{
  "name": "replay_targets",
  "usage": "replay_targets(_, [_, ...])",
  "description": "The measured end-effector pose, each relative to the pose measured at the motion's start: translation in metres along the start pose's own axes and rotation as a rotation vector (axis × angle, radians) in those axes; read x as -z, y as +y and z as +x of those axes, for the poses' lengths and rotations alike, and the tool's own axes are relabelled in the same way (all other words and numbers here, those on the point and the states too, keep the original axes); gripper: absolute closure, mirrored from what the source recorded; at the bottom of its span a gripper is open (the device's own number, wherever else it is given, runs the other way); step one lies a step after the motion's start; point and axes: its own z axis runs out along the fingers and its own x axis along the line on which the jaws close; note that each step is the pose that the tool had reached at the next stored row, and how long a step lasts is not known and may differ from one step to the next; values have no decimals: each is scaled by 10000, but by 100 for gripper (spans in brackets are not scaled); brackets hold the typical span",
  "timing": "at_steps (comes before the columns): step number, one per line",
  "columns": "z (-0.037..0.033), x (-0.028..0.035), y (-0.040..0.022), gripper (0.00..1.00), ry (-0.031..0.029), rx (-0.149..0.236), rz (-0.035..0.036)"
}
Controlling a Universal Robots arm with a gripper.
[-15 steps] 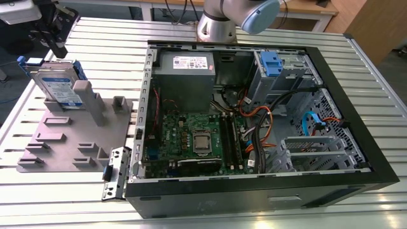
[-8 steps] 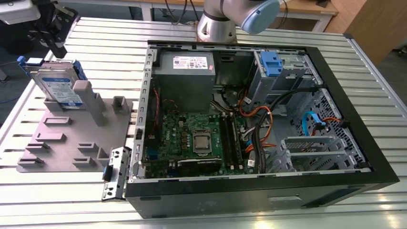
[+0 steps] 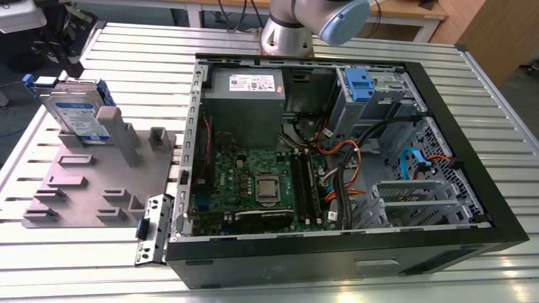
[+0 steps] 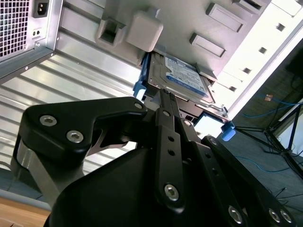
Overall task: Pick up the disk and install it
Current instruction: 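Reach for the disk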
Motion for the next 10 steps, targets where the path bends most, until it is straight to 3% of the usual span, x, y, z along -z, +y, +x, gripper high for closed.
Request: replay_targets(10, [158, -71, -15, 89, -1, 0, 6])
